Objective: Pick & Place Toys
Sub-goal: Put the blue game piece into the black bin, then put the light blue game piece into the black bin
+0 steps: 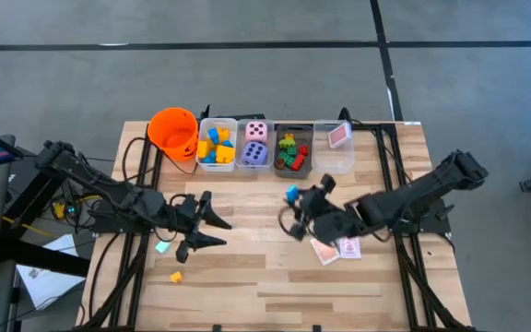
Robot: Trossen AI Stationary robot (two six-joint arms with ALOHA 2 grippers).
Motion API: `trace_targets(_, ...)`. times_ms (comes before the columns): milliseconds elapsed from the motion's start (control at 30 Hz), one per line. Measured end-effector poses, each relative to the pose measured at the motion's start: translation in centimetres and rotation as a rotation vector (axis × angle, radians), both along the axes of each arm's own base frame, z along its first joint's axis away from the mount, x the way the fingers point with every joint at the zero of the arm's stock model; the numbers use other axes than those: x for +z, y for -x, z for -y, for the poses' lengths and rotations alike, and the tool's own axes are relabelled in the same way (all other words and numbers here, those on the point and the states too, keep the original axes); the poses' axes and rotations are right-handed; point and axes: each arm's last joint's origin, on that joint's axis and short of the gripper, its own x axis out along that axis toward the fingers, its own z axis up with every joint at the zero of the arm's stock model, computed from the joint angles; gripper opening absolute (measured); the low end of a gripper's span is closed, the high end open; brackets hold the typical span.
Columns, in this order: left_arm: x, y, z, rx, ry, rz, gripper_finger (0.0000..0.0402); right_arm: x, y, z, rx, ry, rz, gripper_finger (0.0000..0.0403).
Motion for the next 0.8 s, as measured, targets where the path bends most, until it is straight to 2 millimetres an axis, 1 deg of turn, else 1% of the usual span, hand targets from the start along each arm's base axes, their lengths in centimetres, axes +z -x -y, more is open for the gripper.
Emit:
trace_targets(100,-0.6,-0.3,0.2,-0.001,-0.015,-0.03,0.0183,-0.8,-0.7,2.6,-0.076,0.002,-0.068,0.0141)
trace_targets(200,-1.7,-0.6,0.3,-0.001,-0.031,-0.061,0.0178,-1.3,-1.2,5.3,-0.133,-0.016,-0.118,0.0136)
trace_targets(267,-2.5,-0.7,0.3,0.001,-0.031,-0.086,0.0175,-2.0,-2.2,7.0,-0.157,-0.045,-0.139,0.0138)
trace_targets(333,-3.3,-0.8,0.4,0.01,-0.011,-0.116,0.0172,-2.9,-2.2,8.5,-0.178,-0.047,-0.211,0.0147)
trace_targets(400,-4.1,-0.8,0.4,0.019,0.013,-0.132,0.0169,-2.9,-2.9,10.0,-0.221,-0.06,-0.185,0.0161)
trace_targets(467,-4.6,-0.7,0.4,0.02,0.024,-0.128,0.0166,-3.7,-2.6,11.4,-0.262,-0.057,-0.256,0.0175)
trace_targets(567,-5.2,-0.6,0.4,0.02,0.024,-0.126,0.0162,-4.8,-3.2,13.5,-0.325,-0.061,-0.291,0.019)
trace_targets(633,-5.3,-0.6,0.4,0.017,0.035,-0.105,0.016,-5.5,-3.0,14.7,-0.353,-0.074,-0.335,0.0197)
trace_targets(667,-5.5,-0.6,0.4,0.017,0.038,-0.098,0.0159,-5.6,-3.3,15.3,-0.365,-0.083,-0.327,0.02)
trace_targets(800,-6.0,-0.5,0.3,0.016,0.039,-0.095,0.0156,-6.7,-3.5,16.9,-0.367,-0.13,-0.361,0.0212)
